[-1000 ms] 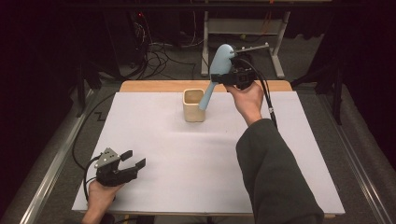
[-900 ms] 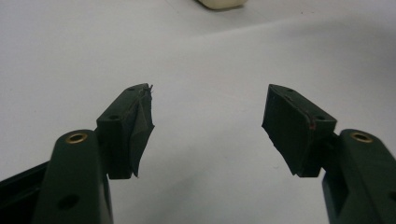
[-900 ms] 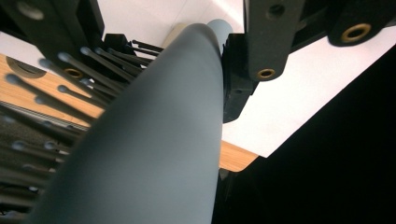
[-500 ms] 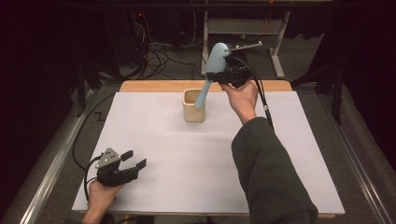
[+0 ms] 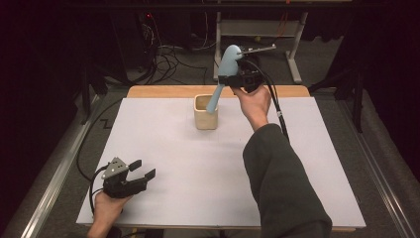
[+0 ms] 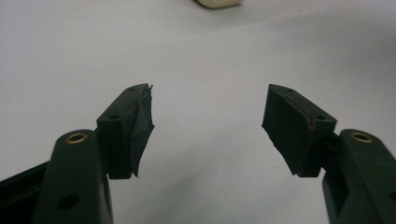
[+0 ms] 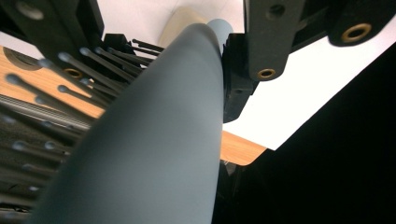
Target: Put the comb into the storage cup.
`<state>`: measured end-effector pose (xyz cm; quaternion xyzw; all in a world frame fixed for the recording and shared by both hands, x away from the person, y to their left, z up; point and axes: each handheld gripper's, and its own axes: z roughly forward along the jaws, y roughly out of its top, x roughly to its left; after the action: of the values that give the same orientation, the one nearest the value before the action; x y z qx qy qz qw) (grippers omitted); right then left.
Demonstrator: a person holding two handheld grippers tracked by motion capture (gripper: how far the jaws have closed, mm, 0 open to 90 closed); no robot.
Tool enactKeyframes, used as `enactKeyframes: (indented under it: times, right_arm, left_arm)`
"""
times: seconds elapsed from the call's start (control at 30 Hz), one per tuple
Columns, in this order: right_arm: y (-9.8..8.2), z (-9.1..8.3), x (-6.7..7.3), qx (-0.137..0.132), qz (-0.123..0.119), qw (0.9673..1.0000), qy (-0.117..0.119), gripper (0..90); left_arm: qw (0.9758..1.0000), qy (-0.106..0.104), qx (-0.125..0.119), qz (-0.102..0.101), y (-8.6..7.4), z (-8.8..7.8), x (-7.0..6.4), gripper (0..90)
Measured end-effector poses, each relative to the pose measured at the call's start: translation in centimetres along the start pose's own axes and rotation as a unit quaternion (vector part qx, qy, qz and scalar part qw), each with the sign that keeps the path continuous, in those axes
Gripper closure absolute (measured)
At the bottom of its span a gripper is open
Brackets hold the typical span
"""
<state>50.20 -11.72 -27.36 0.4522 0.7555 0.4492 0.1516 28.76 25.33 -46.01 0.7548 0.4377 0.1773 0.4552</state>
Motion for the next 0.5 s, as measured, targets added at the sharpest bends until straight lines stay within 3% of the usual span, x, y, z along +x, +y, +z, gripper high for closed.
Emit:
enactKeyframes:
  times: [0.5]
  right_arm:
    - [0.44,0.91,0.23,-0.003,0.001,0.9999,-0.016,54.9]
  left_arm:
    - [1.0,-0.002,0.001,0.002,0.02,-0.04,-0.07,33.8]
